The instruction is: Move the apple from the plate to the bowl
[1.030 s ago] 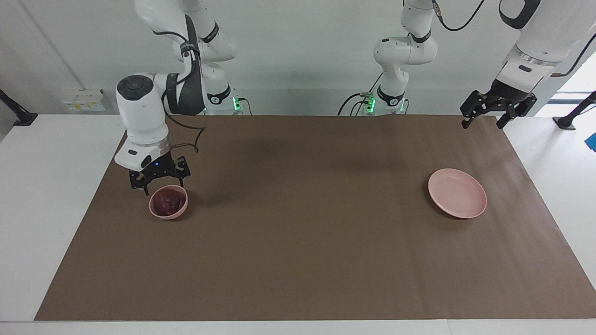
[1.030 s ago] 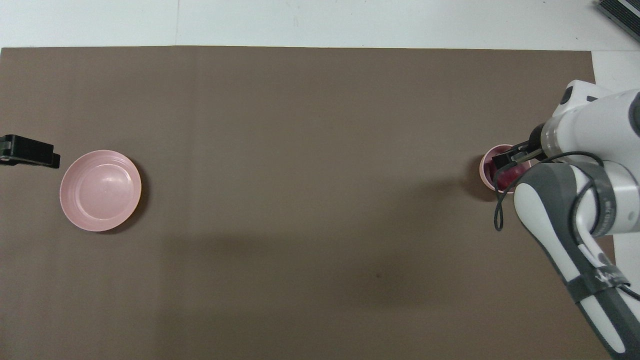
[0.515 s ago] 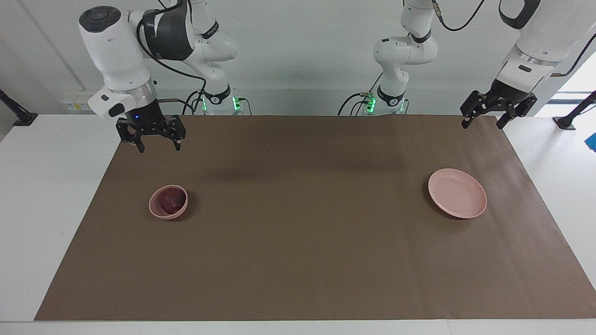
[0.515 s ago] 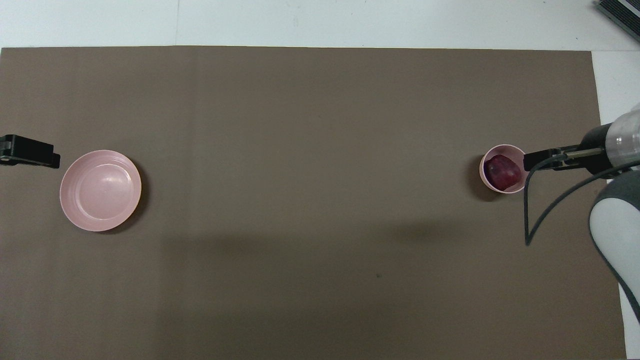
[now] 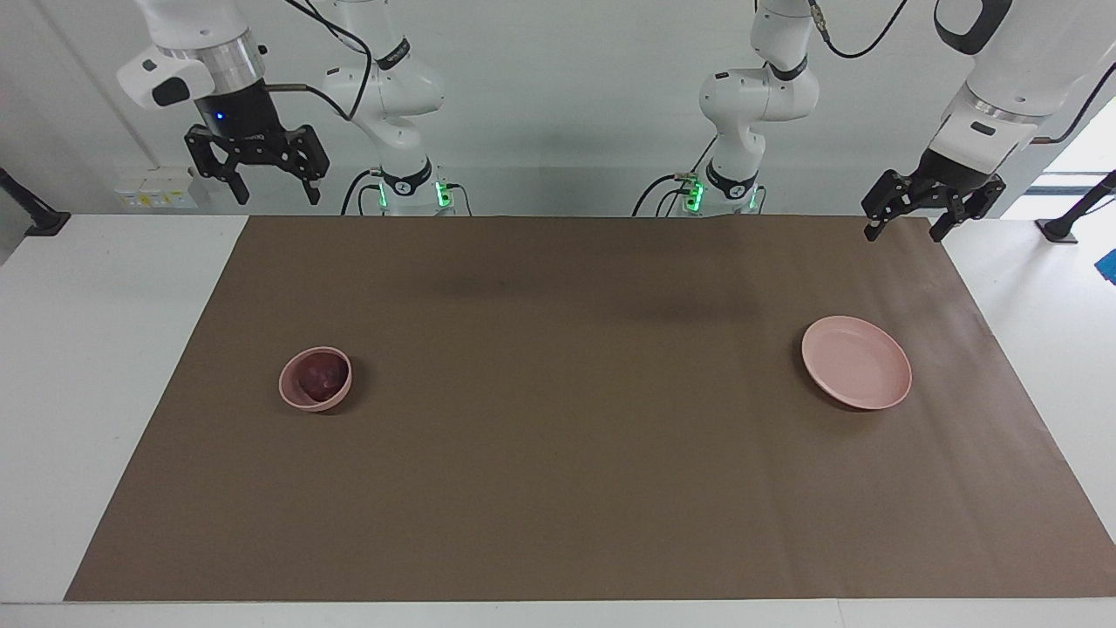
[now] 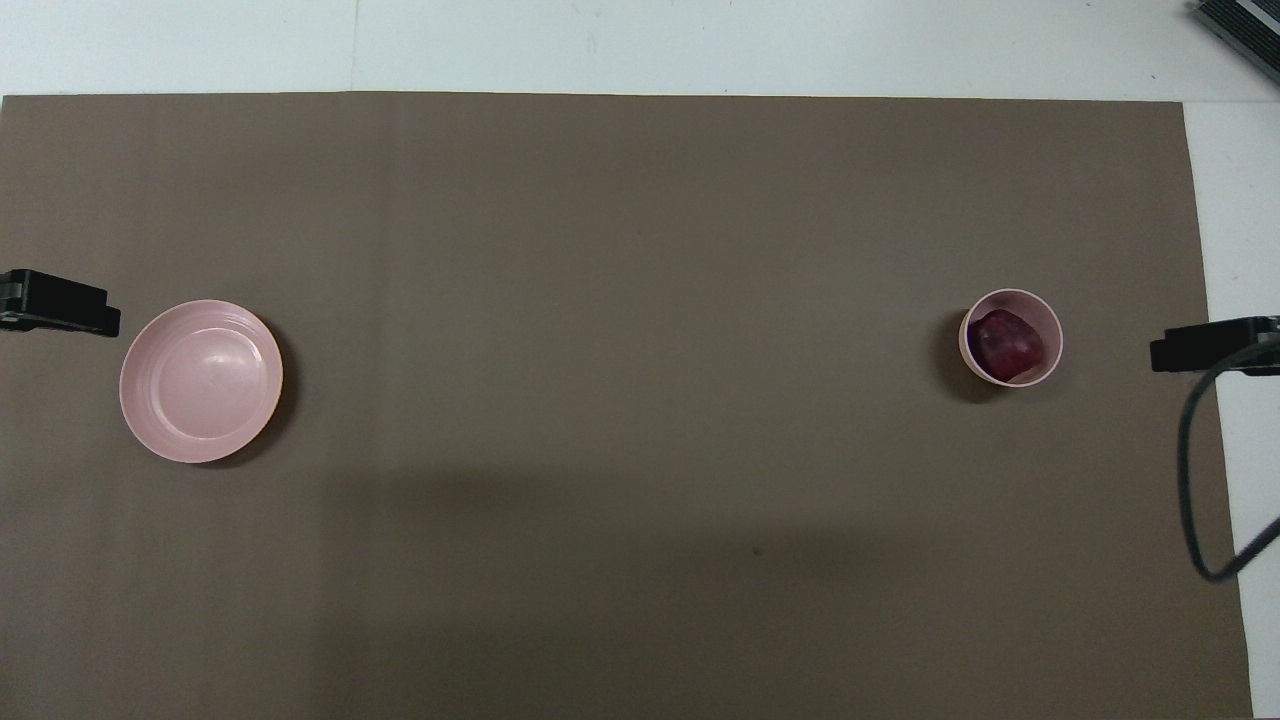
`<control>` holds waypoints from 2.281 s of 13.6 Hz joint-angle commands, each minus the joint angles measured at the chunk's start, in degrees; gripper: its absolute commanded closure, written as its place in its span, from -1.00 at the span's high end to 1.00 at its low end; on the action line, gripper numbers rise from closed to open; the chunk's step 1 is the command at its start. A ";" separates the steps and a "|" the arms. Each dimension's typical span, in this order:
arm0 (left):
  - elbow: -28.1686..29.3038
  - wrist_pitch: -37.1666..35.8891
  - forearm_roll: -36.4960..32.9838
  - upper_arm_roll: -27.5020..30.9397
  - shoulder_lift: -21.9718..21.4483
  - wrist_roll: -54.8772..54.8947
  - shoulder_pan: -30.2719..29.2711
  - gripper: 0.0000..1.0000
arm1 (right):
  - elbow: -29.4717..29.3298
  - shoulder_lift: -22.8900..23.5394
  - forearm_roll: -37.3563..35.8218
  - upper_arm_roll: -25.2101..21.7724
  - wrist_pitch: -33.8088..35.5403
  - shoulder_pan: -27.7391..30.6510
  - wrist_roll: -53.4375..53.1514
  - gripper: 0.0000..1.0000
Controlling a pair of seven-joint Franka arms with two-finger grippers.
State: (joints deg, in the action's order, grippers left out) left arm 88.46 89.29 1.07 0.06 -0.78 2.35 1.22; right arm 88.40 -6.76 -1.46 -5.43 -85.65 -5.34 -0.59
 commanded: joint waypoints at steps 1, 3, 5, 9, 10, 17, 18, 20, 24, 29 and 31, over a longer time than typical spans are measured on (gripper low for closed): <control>-1.19 -1.23 -0.63 -0.59 0.43 -0.50 -0.61 1.00 | -2.01 0.43 0.84 -0.46 2.60 1.12 -0.21 1.00; -1.19 -1.23 -0.63 -0.59 0.43 -0.50 -0.61 1.00 | -1.57 -0.54 0.67 -0.63 2.69 1.29 -0.03 1.00; -1.19 -1.23 -0.63 -0.59 0.43 -0.59 -0.61 1.00 | 0.00 -1.59 0.66 -0.46 3.91 0.94 -0.03 1.00; -1.19 -1.23 -0.63 -0.59 0.43 -0.59 -0.61 1.00 | 1.33 -2.29 0.93 -0.55 3.65 0.94 1.38 1.00; -1.19 -1.23 -0.63 -0.59 0.43 -0.50 -0.61 1.00 | 1.33 -2.29 0.93 -0.55 3.48 0.94 1.46 1.00; -1.19 -1.23 -0.63 -0.59 0.43 -0.50 -0.61 1.00 | 1.33 -2.29 1.37 -0.55 3.39 0.94 1.46 1.00; -1.19 -1.23 -0.63 -0.59 0.43 -0.50 -0.61 1.00 | 1.33 -2.29 1.28 -0.55 3.39 1.03 1.46 1.00; -1.19 -1.23 -0.63 -0.59 0.43 -0.50 -0.61 1.00 | 1.33 -2.29 1.28 -0.55 3.48 1.03 1.46 1.00; -1.19 -1.23 -0.63 -0.59 0.43 -0.59 -0.61 1.00 | 1.33 -2.29 1.28 -0.55 3.48 1.03 1.64 1.00; -1.19 -1.23 -0.63 -0.59 0.43 -0.50 -0.61 1.00 | 1.25 -2.29 1.28 -0.55 3.83 1.03 1.47 1.00; -1.19 -1.23 -0.63 -0.59 0.43 -0.59 -0.61 1.00 | 0.90 -2.29 1.37 -0.46 4.00 0.94 1.46 1.00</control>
State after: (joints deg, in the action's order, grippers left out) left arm 88.46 89.27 1.07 0.06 -0.78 2.34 1.22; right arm 88.27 -7.70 -1.45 -6.09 -82.02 -4.88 -0.28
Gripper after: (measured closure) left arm 0.000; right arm 0.000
